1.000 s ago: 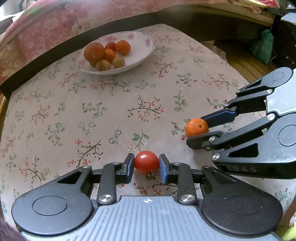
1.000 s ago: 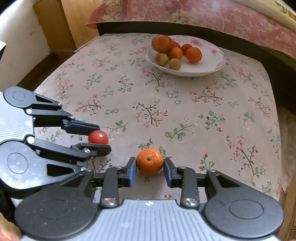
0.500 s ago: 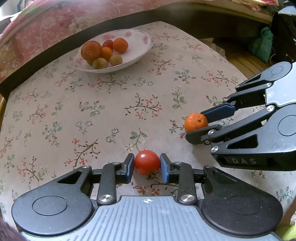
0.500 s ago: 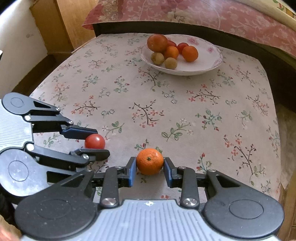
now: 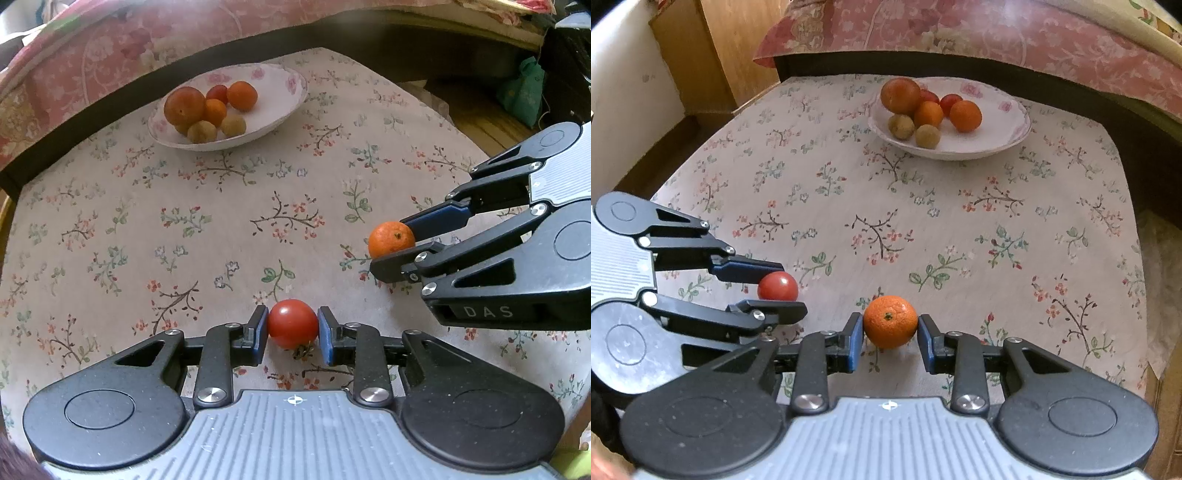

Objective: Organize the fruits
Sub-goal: 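Carry the tomato and orange toward the white plate with both grippers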

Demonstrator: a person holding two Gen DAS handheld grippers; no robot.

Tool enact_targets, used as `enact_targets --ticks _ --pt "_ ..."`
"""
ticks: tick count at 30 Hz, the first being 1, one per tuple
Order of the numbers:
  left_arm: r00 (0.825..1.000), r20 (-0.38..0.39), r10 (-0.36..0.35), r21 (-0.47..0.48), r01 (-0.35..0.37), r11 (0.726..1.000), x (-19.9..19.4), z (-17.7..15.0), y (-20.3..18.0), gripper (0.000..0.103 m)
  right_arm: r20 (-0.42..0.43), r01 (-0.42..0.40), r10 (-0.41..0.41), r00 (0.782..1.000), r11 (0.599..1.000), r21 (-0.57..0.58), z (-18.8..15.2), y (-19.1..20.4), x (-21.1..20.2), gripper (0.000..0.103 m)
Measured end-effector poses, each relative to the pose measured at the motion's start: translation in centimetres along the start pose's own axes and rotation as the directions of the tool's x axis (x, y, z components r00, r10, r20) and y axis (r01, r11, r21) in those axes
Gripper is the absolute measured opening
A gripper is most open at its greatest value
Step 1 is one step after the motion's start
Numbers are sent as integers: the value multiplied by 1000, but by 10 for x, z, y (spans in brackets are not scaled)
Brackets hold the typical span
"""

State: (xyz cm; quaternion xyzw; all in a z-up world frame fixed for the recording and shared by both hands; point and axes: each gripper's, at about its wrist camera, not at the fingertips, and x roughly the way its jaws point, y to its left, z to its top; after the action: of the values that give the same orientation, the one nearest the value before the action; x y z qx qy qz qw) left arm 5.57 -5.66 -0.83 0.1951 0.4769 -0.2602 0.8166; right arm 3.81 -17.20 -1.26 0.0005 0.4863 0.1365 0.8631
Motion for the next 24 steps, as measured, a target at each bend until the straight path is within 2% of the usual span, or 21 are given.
enact_targets --ticks 24 --pt "999 41 36 -32 -35 999 1 19 13 36 29 24 -24 999 1000 4 15 -1 1 33"
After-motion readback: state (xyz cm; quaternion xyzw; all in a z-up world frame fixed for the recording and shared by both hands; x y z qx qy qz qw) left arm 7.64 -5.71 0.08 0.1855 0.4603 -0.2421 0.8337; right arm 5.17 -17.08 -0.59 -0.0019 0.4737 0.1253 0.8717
